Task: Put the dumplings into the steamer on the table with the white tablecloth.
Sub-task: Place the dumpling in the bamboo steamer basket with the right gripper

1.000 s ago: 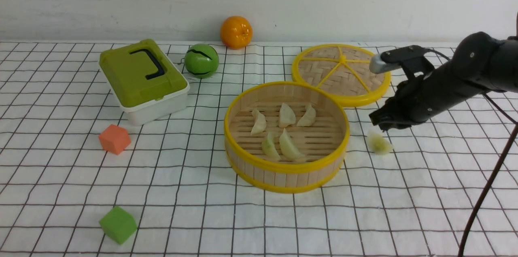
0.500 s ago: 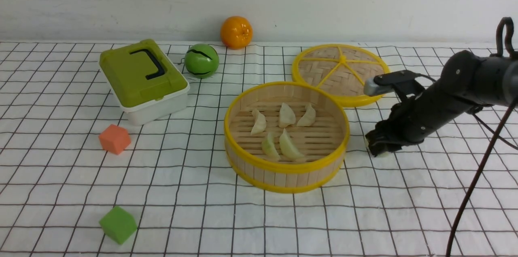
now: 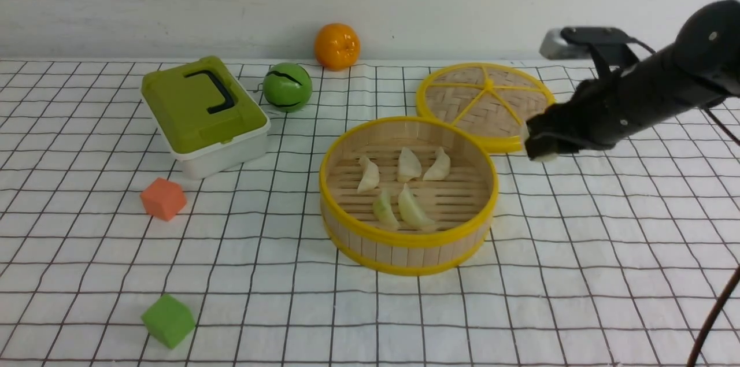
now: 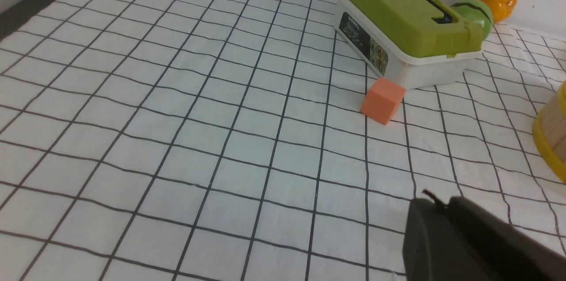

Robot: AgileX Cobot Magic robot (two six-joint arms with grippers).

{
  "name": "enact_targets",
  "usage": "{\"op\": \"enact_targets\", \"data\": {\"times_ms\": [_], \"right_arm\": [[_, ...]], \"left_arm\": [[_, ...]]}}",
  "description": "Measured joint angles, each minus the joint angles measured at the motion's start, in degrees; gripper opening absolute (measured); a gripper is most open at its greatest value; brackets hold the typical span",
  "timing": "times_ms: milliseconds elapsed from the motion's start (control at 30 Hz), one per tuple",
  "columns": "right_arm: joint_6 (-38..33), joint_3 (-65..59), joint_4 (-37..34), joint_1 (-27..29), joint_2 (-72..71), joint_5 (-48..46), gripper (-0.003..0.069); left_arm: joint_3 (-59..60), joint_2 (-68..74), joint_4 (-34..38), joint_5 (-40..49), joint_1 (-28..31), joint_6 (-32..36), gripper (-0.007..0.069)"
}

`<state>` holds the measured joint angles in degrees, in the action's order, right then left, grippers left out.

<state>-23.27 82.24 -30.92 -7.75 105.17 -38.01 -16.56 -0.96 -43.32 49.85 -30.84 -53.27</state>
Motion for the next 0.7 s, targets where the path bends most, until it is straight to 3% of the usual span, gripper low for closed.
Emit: {"op": "enact_targets", "data": {"times_ms": [233, 500, 633, 700], "right_arm": [[0.5, 0.0, -4.5, -9.7, 5.2, 4.7, 0.0240], [4.6, -0.4, -4.1, -12.3, 11.0, 9.0, 0.0240], [4.6, -0.4, -4.1, -12.3, 11.1, 9.5, 0.0291], [4.7, -0.2, -4.1, -12.3, 10.9, 9.8, 0.0395]], "left_arm": [[0.0, 0.0, 0.0, 0.6, 0.0, 0.0, 0.0041], [0.0, 0.0, 0.0, 0.8, 0.0, 0.0, 0.0046], [0.0, 0.0, 0.0, 0.9, 0.0, 0.0, 0.0048], [0.0, 0.0, 0.0, 0.9, 0.0, 0.0, 0.0048]]}}
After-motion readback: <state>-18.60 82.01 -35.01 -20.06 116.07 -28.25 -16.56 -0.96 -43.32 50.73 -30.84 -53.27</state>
